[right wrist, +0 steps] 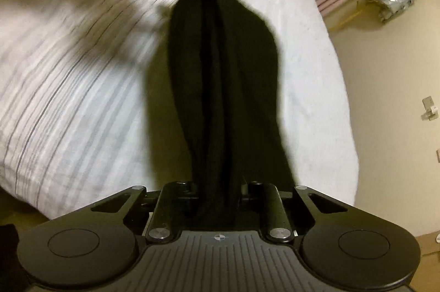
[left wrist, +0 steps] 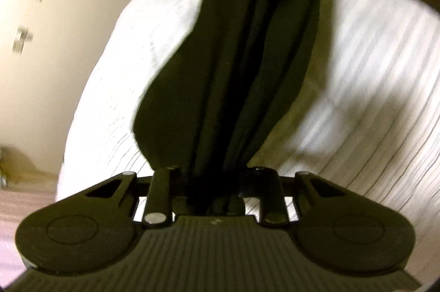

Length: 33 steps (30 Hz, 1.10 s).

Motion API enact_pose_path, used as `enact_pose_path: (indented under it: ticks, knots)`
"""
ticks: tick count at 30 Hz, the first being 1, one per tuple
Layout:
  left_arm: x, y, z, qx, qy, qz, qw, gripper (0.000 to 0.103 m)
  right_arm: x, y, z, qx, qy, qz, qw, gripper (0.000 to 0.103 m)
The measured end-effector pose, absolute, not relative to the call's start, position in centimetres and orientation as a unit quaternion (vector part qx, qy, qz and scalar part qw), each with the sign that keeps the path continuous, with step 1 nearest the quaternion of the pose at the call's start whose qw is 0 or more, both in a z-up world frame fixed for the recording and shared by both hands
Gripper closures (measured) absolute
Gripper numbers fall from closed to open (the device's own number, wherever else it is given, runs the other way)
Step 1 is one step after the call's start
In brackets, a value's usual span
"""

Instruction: Fold clothes

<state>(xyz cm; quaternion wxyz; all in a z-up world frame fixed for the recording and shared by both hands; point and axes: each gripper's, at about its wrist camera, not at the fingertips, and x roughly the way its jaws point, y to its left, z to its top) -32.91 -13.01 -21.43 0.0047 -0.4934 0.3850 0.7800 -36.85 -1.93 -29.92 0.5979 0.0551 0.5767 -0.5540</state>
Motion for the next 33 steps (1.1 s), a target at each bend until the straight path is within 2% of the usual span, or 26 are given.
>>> enact_pose_path:
  ticks: [4, 9, 16, 22, 26, 29, 33]
  knots:
    - [-34.9, -13.4, -16.4, -0.508, 0.337, 0.792, -0.02, 0.081, -40.3, -2.9, -22.5, 0.041, 0.577, -0.534, 0.617, 0.086]
    - [-36.6, -15.0, -10.8, -0.509, 0.307, 0.803, -0.04, 0.082, -45.2, -6.5, -16.3, 0.018, 0.589, -0.516, 0.622, 0.086]
    - [-41.6, -20.1, -6.2, -0.496, 0.315, 0.8, -0.118, 0.082, -49.5, -9.9, -9.9, -0.04, 0.597, -0.51, 0.617, 0.086]
    - [-46.9, -25.2, -2.9, -0.482, 0.326, 0.787, -0.205, 0.082, -56.2, -17.5, -7.4, -0.116, 0.581, -0.512, 0.623, 0.086]
    - [-52.4, -27.7, -4.7, -0.481, 0.327, 0.761, -0.289, 0.082, -62.3, -23.8, -8.6, -0.183, 0.554, -0.51, 0.633, 0.086]
    - [-57.0, -28.6, -11.1, -0.504, 0.283, 0.753, -0.314, 0.082, -66.4, -27.3, -13.5, -0.202, 0.547, -0.493, 0.645, 0.085]
    - [-63.2, -26.9, -23.9, -0.572, 0.212, 0.746, -0.268, 0.078, -71.2, -27.7, -24.1, -0.157, 0.59, -0.433, 0.663, 0.082]
